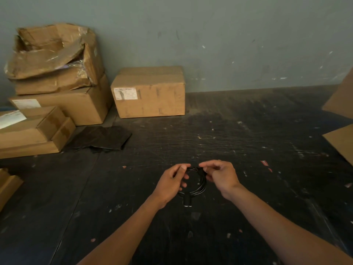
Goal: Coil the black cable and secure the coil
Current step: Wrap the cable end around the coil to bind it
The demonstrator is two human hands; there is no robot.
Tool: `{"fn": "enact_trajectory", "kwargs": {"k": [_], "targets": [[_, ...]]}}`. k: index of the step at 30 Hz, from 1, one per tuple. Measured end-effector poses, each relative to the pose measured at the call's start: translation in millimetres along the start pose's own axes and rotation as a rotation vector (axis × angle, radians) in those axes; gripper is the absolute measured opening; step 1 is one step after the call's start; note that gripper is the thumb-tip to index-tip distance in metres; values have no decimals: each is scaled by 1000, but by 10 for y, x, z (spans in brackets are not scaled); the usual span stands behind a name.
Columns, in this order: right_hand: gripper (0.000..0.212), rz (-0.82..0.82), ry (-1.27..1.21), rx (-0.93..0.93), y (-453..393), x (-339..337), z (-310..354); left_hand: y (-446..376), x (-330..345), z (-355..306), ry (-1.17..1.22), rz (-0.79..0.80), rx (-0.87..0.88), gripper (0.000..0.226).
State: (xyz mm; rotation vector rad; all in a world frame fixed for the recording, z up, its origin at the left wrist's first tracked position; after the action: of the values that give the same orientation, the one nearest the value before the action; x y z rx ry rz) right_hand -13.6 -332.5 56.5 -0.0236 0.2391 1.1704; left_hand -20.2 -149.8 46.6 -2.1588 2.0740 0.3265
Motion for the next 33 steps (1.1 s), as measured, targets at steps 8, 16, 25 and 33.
{"fn": "enact_trajectory", "kwargs": {"k": [8, 16, 25, 33], "targets": [[31, 91, -71, 241, -24, 87, -150, -64, 65, 176, 168, -127, -107, 25], [23, 232, 106, 191, -187, 207, -313, -387, 91, 357, -26, -126, -189, 23], [19, 113, 46, 423, -674, 485, -498, -869, 110, 619, 36, -89, -458, 16], [26, -29, 30, 555, -949, 883, -692, -1272, 29, 886, 67, -332, -473, 26]]}}
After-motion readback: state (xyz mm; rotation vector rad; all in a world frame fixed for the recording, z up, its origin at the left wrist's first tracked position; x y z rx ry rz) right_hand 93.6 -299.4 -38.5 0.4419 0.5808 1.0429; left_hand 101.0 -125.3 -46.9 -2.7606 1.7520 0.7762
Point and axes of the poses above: each hand's wrist, its own y-axis away from the middle knuckle, its own x-axis out of the palm, z = x × y, the point moved 2 cm from there along -y, towards the middle knuckle, and after that the axes turned 15 degrees about -z, right-handed, at the moved point
